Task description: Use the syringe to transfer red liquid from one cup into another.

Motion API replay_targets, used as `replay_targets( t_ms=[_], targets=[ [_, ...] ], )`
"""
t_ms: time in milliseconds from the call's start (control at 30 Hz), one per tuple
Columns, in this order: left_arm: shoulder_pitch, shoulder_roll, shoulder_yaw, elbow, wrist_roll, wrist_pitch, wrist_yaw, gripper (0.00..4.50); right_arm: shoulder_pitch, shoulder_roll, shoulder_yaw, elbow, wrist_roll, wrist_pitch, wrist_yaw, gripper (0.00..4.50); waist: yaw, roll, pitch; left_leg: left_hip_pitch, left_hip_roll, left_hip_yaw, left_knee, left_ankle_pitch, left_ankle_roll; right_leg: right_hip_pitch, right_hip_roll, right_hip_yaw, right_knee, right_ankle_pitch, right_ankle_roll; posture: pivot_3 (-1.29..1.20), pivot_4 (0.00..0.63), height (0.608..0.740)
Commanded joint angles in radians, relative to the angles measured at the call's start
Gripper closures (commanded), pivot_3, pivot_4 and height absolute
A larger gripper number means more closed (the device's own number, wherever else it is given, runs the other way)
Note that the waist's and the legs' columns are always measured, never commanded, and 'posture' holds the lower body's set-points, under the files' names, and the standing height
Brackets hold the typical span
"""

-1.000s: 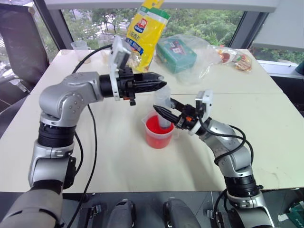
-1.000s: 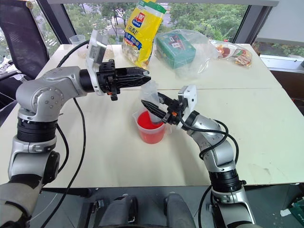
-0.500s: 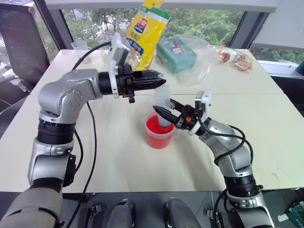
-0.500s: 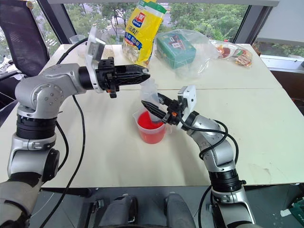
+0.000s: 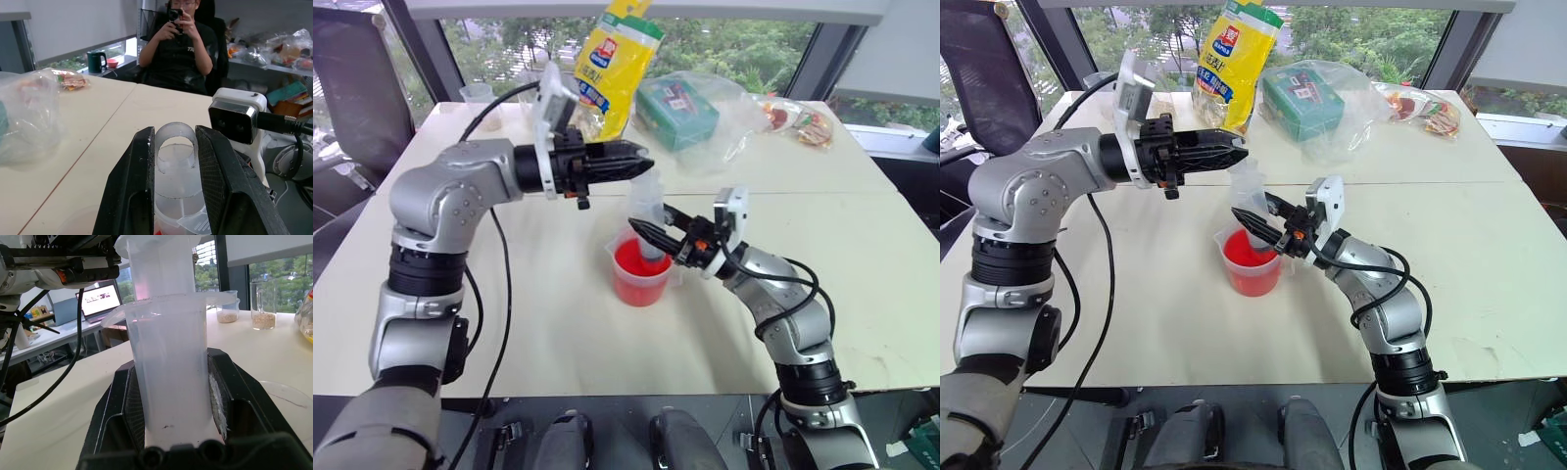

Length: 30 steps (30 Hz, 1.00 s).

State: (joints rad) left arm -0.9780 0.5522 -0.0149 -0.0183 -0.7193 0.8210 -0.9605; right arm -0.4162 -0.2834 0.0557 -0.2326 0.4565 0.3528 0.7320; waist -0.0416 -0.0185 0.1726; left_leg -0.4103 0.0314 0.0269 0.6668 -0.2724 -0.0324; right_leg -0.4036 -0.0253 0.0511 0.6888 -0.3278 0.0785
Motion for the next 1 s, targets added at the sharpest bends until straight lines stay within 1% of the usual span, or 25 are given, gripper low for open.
replay_targets(
  t_ms=[33, 400, 600, 667, 733, 833, 867, 1000],
  targets=[
    [-0.063, 0.029, 0.089, -0.007, 0.018, -0.057, 0.037, 3.8, 0.002, -0.007, 0.037, -0.033, 0.014, 0.005, 0.036, 3.12, 0.0, 0.0, 0.0, 0.0, 0.0, 0.0, 0.0, 0.0, 0.0, 0.0, 0.0, 0.0, 0.0, 0.0, 0.0, 0.0, 0.15, 0.74],
    [-0.062, 0.034, 0.092, -0.009, 0.015, -0.057, 0.044, 3.8, -0.021, -0.015, 0.021, -0.047, 0.024, 0.01, 0.034, 3.12, 0.0, 0.0, 0.0, 0.0, 0.0, 0.0, 0.0, 0.0, 0.0, 0.0, 0.0, 0.0, 0.0, 0.0, 0.0, 0.0, 0.15, 0.74],
    [-0.031, 0.035, 0.086, -0.024, 0.012, -0.04, 0.043, 3.8, -0.053, -0.014, 0.003, -0.064, 0.042, 0.025, 0.021, 3.12, 0.0, 0.0, 0.0, 0.0, 0.0, 0.0, 0.0, 0.0, 0.0, 0.0, 0.0, 0.0, 0.0, 0.0, 0.0, 0.0, 0.15, 0.74],
    [-0.017, 0.033, 0.087, -0.027, 0.011, -0.034, 0.045, 2.74, -0.061, -0.013, 0.0, -0.072, 0.048, 0.032, 0.016, 3.12, 0.0, 0.0, 0.0, 0.0, 0.0, 0.0, 0.0, 0.0, 0.0, 0.0, 0.0, 0.0, 0.0, 0.0, 0.0, 0.0, 0.15, 0.74],
    [0.001, 0.036, 0.086, -0.033, 0.011, -0.027, 0.044, 1.86, -0.07, -0.009, -0.003, -0.08, 0.058, 0.042, 0.009, 3.12, -0.001, 0.0, 0.0, 0.0, 0.0, 0.0, 0.0, 0.0, 0.0, 0.0, 0.0, 0.0, 0.0, 0.0, 0.0, 0.0, 0.15, 0.74],
    [0.03, 0.045, 0.083, -0.048, 0.012, -0.022, 0.042, 0.35, -0.08, -0.004, -0.008, -0.088, 0.07, 0.053, -0.003, 3.12, -0.001, 0.0, 0.0, 0.0, 0.0, 0.0, 0.0, 0.0, 0.0, 0.0, 0.0, 0.0, 0.0, 0.0, 0.0, 0.0, 0.15, 0.74],
    [0.038, 0.049, 0.085, -0.051, 0.01, -0.019, 0.041, 0.04, -0.082, -0.003, -0.009, -0.089, 0.072, 0.055, -0.006, 3.12, 0.0, 0.0, 0.0, 0.0, 0.0, 0.0, 0.0, 0.0, 0.0, 0.0, 0.0, 0.0, 0.0, 0.0, 0.0, 0.0, 0.15, 0.74],
    [0.074, 0.081, 0.104, -0.064, 0.004, -0.011, 0.028, 0.04, -0.1, 0.003, -0.019, -0.09, 0.076, 0.06, -0.02, 3.12, 0.0, 0.0, 0.0, 0.0, 0.0, 0.0, 0.0, 0.0, 0.0, 0.0, 0.0, 0.0, 0.0, 0.0, 0.0, 0.0, 0.15, 0.74]
  ],
)
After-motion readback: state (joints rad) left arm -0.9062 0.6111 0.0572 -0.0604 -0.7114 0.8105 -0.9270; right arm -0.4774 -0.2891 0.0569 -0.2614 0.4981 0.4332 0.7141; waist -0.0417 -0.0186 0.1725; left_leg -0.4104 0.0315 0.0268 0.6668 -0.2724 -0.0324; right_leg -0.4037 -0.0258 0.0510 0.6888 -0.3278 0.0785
